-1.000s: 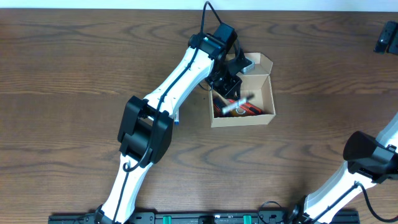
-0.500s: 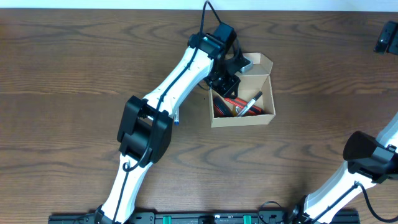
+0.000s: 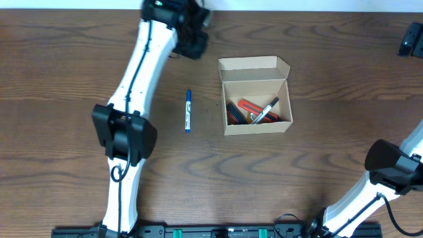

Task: Pack container
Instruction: 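Raise the left gripper and move it over the blue marker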

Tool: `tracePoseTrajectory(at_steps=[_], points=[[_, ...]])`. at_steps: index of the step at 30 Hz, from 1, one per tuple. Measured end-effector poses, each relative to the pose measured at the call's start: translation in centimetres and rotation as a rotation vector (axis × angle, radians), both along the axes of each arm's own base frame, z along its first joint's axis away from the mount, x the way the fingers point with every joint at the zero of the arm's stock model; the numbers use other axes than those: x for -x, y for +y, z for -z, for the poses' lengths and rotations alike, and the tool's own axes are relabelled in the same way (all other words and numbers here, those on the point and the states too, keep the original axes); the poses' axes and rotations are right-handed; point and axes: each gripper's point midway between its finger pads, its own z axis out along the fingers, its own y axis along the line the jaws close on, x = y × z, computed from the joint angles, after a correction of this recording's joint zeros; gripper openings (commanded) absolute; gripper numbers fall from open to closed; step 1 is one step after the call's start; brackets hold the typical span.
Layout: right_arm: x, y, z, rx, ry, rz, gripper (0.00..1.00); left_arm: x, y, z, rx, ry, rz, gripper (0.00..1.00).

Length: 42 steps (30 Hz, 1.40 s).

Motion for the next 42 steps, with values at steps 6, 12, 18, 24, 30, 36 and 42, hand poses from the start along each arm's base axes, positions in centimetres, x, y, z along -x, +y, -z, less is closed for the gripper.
tracePoseTrajectory(at_steps=[6, 12, 18, 24, 30, 36, 42], points=[[0.0, 0.0, 0.0, 0.0, 0.0, 0.0, 0.99, 1.6, 1.8, 0.6, -0.1, 0.067, -0.094, 0.38], [0.0, 0.0, 0.0, 0.0, 0.0, 0.0, 0.99, 4.5, 3.1, 1.2, -0.161, 0.187, -0.19, 0.39], [0.0, 0.0, 0.0, 0.0, 0.0, 0.0, 0.99, 6.7, 3.6, 1.4, -0.195, 0.273, -0.247, 0.36], [0.0, 0.0, 0.0, 0.0, 0.0, 0.0, 0.99, 7.5, 1.5, 1.4, -0.191, 0.275, -0.226, 0.32], [0.0, 0.0, 0.0, 0.0, 0.0, 0.0, 0.99, 8.9, -1.5, 1.4, -0.196, 0.27, -0.164, 0.28], [0.0, 0.0, 0.0, 0.0, 0.0, 0.0, 0.99, 9.0, -1.6, 1.0, -0.201, 0.257, -0.157, 0.26], [0.0, 0.0, 0.0, 0.0, 0.0, 0.0, 0.99, 9.0, 0.6, -4.4, -0.155, 0.134, -0.201, 0.27]])
